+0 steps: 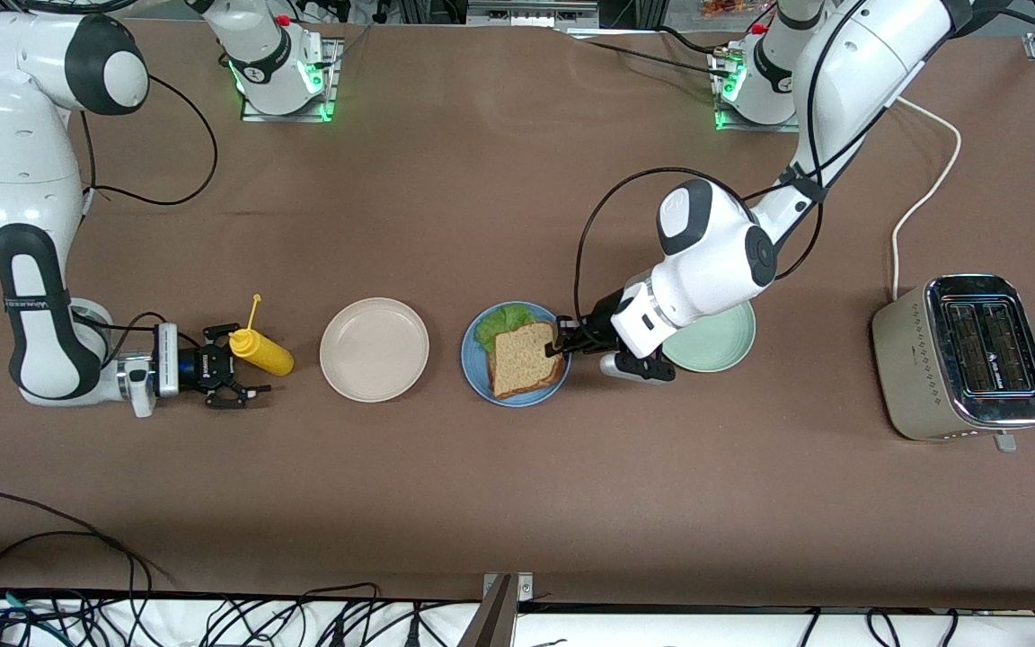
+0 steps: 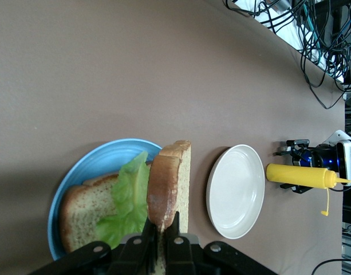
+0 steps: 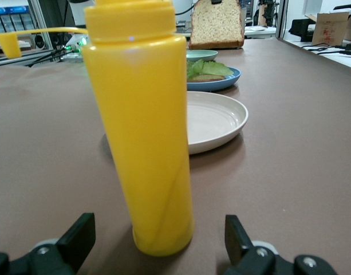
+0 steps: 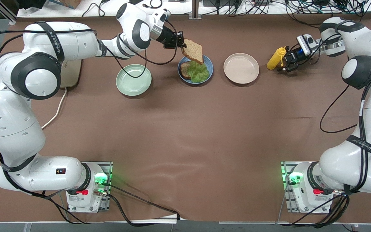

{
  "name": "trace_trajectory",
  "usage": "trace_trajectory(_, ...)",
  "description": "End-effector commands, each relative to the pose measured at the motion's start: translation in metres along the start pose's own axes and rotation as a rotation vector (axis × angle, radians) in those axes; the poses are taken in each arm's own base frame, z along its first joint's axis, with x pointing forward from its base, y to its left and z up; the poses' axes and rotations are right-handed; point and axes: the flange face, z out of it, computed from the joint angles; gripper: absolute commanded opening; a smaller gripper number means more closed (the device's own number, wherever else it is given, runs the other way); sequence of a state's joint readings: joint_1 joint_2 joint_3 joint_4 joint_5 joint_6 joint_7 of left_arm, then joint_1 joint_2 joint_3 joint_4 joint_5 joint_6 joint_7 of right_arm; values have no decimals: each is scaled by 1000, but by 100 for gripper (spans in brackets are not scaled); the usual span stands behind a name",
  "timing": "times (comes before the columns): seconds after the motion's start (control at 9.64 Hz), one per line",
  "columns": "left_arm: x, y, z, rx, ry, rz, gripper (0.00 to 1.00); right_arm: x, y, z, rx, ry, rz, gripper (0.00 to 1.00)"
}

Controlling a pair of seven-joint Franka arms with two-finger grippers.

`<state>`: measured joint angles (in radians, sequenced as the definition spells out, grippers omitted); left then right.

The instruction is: Make sandwich in blue plate with both arms

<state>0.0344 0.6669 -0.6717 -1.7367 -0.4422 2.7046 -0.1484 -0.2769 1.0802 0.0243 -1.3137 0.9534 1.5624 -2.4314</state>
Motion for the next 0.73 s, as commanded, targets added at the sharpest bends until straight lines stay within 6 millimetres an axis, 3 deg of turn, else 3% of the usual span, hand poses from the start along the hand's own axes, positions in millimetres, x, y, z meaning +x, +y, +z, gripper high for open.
trace_trajectory(0.0, -7, -6, 26, -36, -46, -73, 0, 10, 0, -41, 22, -90, -21, 100)
trace_trajectory(0.21, -9, -13, 33, -36, -58, -79, 0, 38, 4, -69, 37, -179, -5, 100)
trace_trajectory(0.31, -11, -18, 40, -34, -70, -87, 0, 62, 7, -84, 35, -224, 19, 100)
trace_trajectory(0.41, -13, -20, 41, -31, -73, -86, 7, 84, 8, -96, 38, -274, 56, 100)
trace_trajectory(0.62, -15, -25, 45, -25, -81, -97, 40, 125, 7, -121, 34, -397, 185, 100)
